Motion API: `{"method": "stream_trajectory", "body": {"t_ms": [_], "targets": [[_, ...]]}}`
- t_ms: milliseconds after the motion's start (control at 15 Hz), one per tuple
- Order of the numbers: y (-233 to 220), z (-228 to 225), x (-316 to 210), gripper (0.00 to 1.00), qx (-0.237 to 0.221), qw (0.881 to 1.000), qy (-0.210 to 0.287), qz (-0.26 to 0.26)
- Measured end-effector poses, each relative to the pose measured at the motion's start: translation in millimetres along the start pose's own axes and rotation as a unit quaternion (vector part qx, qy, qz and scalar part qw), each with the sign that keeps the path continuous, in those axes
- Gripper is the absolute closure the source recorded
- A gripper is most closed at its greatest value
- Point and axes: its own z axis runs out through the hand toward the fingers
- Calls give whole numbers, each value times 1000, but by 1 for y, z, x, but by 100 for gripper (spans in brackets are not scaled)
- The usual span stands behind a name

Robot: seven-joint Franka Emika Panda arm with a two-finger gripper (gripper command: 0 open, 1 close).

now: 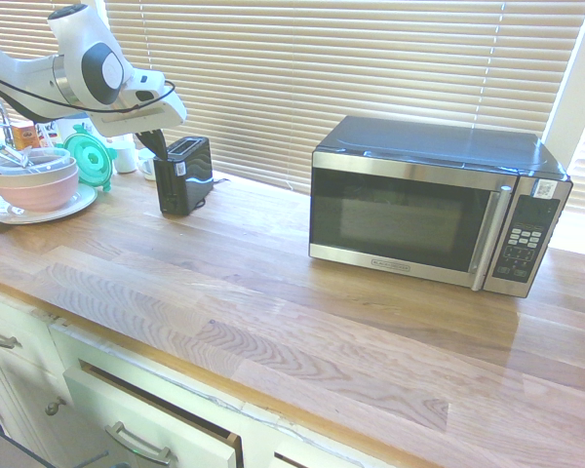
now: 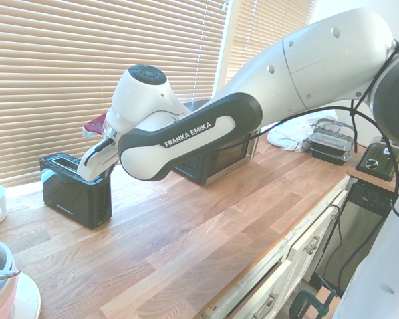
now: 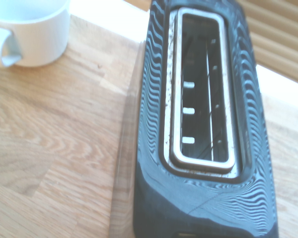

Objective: Press the toaster

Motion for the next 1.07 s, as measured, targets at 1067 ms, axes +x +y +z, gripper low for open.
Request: {"method": "stream_trajectory", "body": {"t_ms": [1067], "targets": [[6,59,1,100,-20,998,-55,-3]]}}
